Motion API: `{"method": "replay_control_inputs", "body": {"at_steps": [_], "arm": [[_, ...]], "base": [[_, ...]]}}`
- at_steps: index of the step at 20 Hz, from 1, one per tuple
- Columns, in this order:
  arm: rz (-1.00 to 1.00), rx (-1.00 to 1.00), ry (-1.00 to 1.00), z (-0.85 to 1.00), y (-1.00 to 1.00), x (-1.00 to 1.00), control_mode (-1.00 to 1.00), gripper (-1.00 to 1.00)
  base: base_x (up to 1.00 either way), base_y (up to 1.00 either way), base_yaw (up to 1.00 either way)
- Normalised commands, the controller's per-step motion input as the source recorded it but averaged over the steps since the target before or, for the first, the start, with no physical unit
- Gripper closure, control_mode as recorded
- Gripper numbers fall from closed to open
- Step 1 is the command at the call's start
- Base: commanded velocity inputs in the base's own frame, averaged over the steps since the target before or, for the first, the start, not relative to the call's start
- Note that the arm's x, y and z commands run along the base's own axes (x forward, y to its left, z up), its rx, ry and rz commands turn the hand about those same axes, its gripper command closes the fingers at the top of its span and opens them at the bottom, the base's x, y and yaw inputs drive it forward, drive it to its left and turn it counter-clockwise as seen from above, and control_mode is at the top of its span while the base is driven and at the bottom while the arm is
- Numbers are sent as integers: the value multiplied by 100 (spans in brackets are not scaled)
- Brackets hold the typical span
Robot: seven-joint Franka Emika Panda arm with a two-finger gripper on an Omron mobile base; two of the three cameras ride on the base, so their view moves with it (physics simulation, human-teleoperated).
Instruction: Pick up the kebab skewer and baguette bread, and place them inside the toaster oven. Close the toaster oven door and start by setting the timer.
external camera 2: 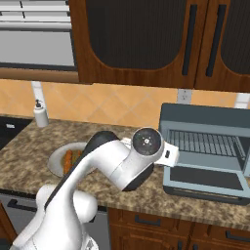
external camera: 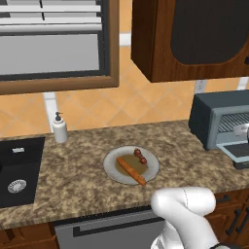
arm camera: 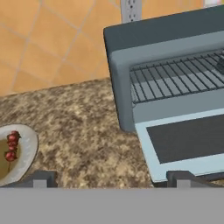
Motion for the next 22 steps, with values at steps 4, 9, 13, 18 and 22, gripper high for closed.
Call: {"method": "replay_control_inputs", "body": {"at_steps": [4,9,13,18,22], "arm": [[-8,0,-11,-10,-100,25,-100,-100],[-6,-8,-14,-19,-82,48,-100,-100],[-4,-14,-18,-33,-82,37,-100,-100],[0,-7,-24,-35,-48,37,-100,-100],[0,0,-21,-13,-20,50,-100,-100]], "base": [[0,0,0],[0,0,0],[0,0,0],[0,0,0],[0,0,0]]}}
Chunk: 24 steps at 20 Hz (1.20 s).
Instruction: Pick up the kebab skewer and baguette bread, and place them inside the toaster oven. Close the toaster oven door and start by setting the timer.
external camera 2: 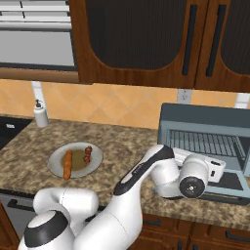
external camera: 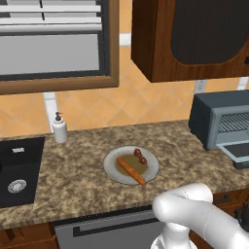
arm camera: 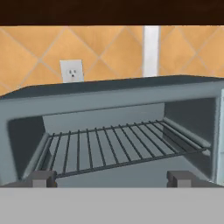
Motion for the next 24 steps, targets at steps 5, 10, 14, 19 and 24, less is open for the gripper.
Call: {"method": "replay_control_inputs", "body": {"at_steps": [5,10,14,19,24], "arm": [[0,0,-4,0,-19,18,-100,-100],[0,0,0,0,-1,4,-100,-100],[0,0,1,0,-10,2,-100,-100],[0,0,1,0,-1,12,-100,-100],[0,0,0,-1,-4,13,-100,-100]], "base": [[0,0,0],[0,0,0],[0,0,0],[0,0,0],[0,0,0]]}}
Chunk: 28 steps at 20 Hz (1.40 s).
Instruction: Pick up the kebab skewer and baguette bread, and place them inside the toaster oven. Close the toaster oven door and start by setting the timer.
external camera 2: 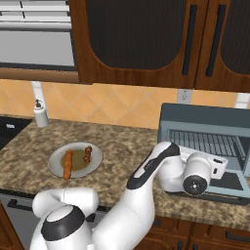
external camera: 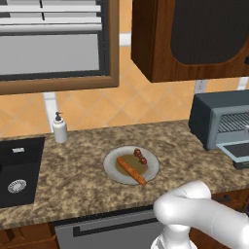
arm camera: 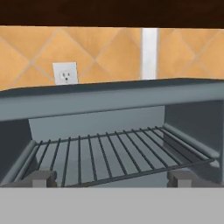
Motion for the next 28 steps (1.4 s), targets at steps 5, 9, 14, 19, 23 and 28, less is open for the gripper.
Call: {"method": "replay_control_inputs", "body": {"at_steps": [5,9,14,19,23,28], "arm": [[0,0,0,-11,-2,43,-100,-100],[0,0,0,-12,-10,21,-100,-100],[0,0,0,-32,-21,12,-100,-100],[0,-1,-1,-47,-12,10,-100,-100],[0,0,0,-10,-16,16,-100,-100],[0,0,0,2,-4,46,-100,-100]], "base": [[0,0,0],[0,0,0],[0,0,0],[0,0,0],[0,0,0],[0,0,0]]}}
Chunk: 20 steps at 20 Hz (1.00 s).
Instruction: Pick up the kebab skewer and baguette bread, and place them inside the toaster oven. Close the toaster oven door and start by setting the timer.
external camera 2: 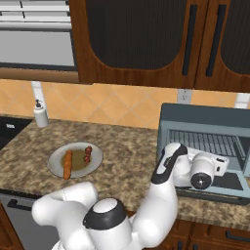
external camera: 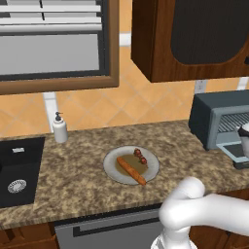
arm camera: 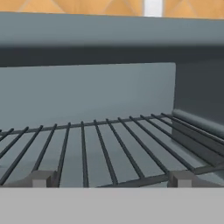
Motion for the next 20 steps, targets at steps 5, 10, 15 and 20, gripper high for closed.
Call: {"method": "replay_control_inputs", "body": {"at_steps": [5,10,15,20], "arm": [[0,-1,0,0,10,16,-100,-100],[4,-1,1,0,8,0,-100,-100],[14,-1,0,0,2,5,-100,-100],[10,0,16,-1,8,6,-100,-100]], "base": [[0,0,0],[0,0,0],[0,0,0],[0,0,0]]}}
